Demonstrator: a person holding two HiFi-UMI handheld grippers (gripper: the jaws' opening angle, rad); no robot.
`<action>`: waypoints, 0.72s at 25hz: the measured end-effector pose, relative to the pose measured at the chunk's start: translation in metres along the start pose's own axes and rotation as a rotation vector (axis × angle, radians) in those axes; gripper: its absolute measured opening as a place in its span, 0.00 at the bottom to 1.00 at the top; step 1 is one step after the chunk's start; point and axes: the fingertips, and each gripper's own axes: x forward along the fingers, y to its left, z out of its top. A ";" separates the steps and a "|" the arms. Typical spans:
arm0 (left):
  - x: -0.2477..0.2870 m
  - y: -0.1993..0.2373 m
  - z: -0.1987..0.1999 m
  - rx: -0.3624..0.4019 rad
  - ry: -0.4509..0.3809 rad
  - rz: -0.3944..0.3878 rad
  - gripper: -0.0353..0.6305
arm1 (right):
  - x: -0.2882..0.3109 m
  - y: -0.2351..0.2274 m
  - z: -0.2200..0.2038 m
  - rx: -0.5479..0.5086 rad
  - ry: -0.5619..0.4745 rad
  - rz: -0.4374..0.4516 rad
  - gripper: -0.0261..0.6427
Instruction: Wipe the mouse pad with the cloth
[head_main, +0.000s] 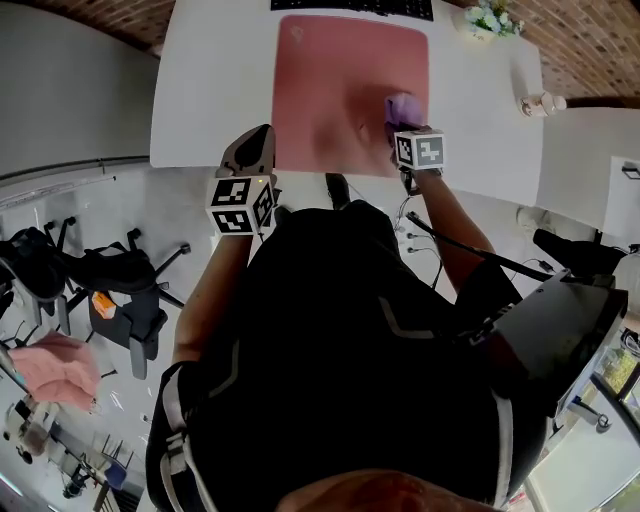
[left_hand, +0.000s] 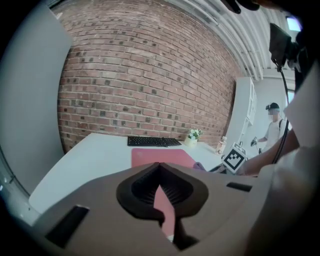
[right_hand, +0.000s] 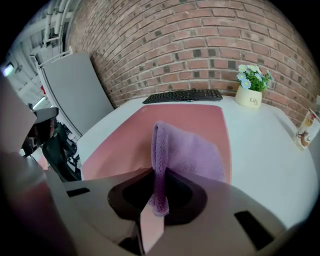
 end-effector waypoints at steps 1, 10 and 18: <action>-0.002 0.003 0.001 -0.017 -0.005 0.008 0.06 | 0.003 0.004 0.001 -0.008 0.006 0.009 0.12; -0.015 0.017 0.001 0.006 -0.022 0.074 0.06 | 0.026 0.049 0.009 -0.073 0.046 0.101 0.12; -0.027 0.027 0.003 -0.045 -0.052 0.098 0.06 | 0.046 0.078 0.014 -0.116 0.084 0.171 0.12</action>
